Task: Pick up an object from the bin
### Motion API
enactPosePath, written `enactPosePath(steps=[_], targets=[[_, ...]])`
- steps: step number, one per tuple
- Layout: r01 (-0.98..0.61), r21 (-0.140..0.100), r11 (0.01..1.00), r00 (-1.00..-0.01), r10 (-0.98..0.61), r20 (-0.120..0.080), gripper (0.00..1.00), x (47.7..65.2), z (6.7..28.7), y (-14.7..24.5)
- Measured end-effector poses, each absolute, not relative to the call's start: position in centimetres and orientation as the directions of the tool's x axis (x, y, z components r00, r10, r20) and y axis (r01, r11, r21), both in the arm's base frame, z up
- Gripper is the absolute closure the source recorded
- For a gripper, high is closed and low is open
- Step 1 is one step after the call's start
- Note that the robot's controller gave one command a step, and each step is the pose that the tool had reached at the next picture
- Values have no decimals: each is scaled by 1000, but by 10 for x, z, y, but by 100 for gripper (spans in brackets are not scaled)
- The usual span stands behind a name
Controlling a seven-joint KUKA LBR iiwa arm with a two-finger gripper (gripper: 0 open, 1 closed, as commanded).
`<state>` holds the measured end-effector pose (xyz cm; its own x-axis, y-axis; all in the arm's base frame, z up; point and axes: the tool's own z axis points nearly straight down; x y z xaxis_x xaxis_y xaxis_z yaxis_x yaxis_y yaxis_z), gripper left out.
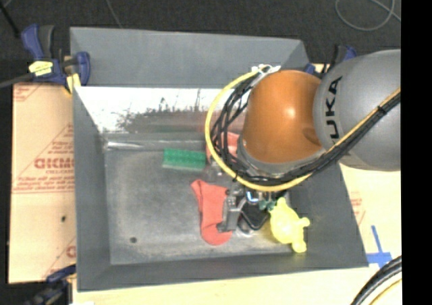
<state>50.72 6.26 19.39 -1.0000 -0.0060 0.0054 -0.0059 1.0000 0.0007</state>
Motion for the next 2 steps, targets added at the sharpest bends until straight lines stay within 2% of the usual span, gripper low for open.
enactPosePath(steps=[1, 2], targets=[[-4, 1, 1000, -1000, -4, -2, 0, 508, 198, 62], [-80, 1, 997, -997, -80, -9, 0, 511, 182, 55]])
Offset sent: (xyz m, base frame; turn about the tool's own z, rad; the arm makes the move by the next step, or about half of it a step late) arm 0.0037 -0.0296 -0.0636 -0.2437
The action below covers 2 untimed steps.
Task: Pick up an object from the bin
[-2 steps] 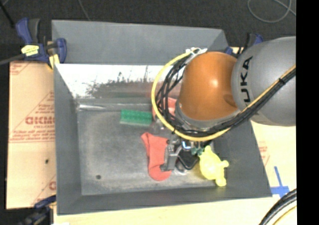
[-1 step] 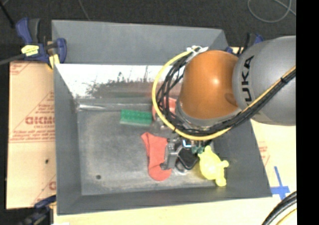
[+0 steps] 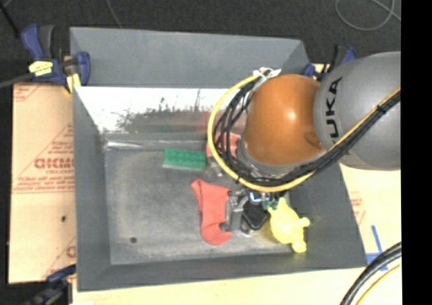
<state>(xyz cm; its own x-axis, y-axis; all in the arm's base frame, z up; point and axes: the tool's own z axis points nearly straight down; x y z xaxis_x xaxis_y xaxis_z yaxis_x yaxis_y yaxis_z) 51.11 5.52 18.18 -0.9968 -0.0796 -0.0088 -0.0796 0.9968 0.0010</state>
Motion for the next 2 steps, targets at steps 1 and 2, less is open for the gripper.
enactPosePath(steps=[1, 2], targets=[[-185, 0, 983, -983, -185, -7, 0, 513, 135, 40], [-267, 0, 964, -964, -267, -2, 0, 529, 110, 25]])
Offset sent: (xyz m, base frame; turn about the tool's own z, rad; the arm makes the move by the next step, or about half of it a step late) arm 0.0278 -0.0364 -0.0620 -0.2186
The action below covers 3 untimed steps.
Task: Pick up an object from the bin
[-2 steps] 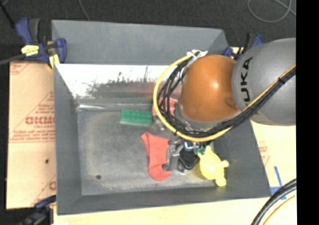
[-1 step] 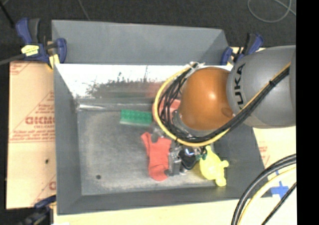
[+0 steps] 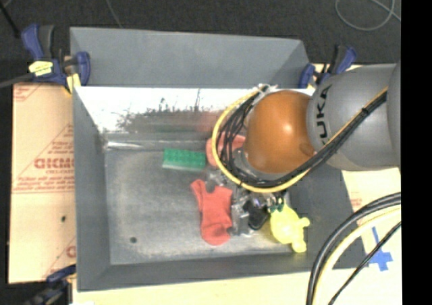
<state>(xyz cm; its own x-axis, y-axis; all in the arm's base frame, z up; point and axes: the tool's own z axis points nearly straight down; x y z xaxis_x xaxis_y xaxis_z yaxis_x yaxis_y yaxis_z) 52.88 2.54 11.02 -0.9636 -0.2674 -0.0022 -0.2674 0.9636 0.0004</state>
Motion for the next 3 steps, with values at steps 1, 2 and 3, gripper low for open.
enactPosePath(steps=[1, 2, 3], targets=[[-242, -1, 970, -970, -242, -12, 0, 547, 110, 25], [-334, 0, 942, -942, -334, -7, 100, 562, 76, 25], [-333, 0, 943, -943, -333, -7, 100, 562, 76, 25]])
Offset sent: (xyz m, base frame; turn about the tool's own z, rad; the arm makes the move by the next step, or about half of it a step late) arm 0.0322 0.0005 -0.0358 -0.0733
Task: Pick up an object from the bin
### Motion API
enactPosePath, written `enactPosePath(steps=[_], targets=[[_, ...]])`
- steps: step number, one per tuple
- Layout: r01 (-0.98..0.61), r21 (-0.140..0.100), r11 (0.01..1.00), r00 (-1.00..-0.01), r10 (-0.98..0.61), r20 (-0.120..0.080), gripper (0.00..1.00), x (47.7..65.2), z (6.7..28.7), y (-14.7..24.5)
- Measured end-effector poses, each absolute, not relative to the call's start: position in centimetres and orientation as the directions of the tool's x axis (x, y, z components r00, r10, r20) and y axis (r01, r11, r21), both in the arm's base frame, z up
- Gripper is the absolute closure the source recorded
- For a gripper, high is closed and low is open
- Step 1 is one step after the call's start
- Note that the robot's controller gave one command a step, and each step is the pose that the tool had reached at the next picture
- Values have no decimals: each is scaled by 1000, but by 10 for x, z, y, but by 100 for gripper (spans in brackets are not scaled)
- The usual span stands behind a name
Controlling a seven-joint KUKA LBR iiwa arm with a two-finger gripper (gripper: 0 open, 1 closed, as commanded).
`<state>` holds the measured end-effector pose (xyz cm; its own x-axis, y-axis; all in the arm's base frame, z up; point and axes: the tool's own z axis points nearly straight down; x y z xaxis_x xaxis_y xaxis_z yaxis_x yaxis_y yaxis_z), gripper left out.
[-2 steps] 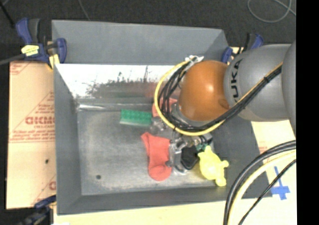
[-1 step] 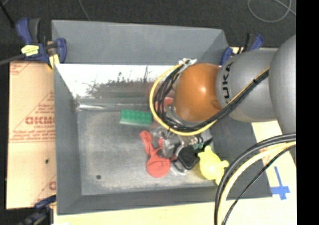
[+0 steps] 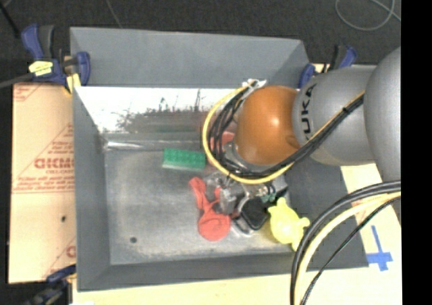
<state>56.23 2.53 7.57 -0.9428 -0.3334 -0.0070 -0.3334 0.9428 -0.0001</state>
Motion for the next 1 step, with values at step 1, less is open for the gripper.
enactPosePath(steps=[1], targets=[[-360, 0, 933, -933, -360, -11, 100, 581, 159, 38]])
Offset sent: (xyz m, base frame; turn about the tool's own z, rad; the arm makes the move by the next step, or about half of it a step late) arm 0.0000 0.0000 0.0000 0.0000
